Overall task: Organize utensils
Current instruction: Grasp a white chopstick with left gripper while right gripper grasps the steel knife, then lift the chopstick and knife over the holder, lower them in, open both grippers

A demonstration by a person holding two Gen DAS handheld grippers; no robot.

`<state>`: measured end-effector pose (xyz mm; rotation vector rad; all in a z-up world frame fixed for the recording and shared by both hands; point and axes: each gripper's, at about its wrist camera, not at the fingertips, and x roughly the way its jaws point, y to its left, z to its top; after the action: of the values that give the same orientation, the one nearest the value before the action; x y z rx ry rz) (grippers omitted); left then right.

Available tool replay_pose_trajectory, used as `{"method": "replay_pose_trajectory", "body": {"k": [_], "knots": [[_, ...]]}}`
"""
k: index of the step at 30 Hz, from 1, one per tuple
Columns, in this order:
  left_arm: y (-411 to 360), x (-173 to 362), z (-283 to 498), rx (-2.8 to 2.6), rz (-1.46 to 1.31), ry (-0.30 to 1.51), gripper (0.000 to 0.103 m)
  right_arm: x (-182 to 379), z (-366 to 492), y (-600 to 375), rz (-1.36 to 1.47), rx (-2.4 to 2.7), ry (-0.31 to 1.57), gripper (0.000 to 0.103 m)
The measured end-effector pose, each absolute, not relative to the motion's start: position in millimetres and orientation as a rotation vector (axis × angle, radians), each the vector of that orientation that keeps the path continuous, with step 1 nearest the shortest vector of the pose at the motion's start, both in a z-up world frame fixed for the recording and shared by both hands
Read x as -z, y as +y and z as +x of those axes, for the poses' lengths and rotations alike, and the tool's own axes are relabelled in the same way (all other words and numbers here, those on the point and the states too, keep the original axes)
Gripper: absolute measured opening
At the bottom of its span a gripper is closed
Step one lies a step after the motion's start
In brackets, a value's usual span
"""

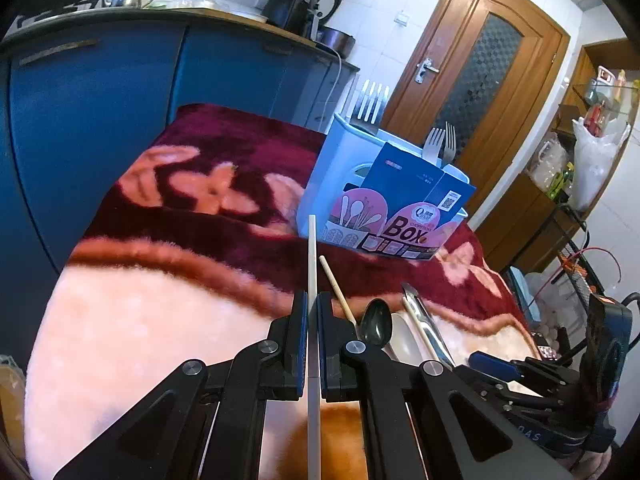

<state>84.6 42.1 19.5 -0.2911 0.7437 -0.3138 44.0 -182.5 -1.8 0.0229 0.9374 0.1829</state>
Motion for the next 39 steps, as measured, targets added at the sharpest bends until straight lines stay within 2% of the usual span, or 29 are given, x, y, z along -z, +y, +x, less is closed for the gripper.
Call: {"method": "replay_pose_trajectory", "body": {"k": [26, 28, 32, 39], "knots": [[33.0, -16.9, 83.0, 0.273, -0.195, 0.720, 0.004, 2.5, 101.7, -172.1, -0.019, -0.259, 1.116, 0.042], [32.5, -17.1, 82.9, 0.271, -0.193, 0.719, 0.004, 2.2, 100.1, -172.3, -0.026, -0.253, 1.107, 0.040], [30.5, -18.2, 81.9, 0.267, -0.193, 0.713, 0.004, 3.4, 97.7, -174.2, -0.032, -0.233, 1.072, 0.024], [24.9, -23.9, 78.8, 0.263, -0.188, 0.692, 0.004, 4.9, 86.8, -189.2, 0.051, -0.241, 0.987, 0.020]]}}
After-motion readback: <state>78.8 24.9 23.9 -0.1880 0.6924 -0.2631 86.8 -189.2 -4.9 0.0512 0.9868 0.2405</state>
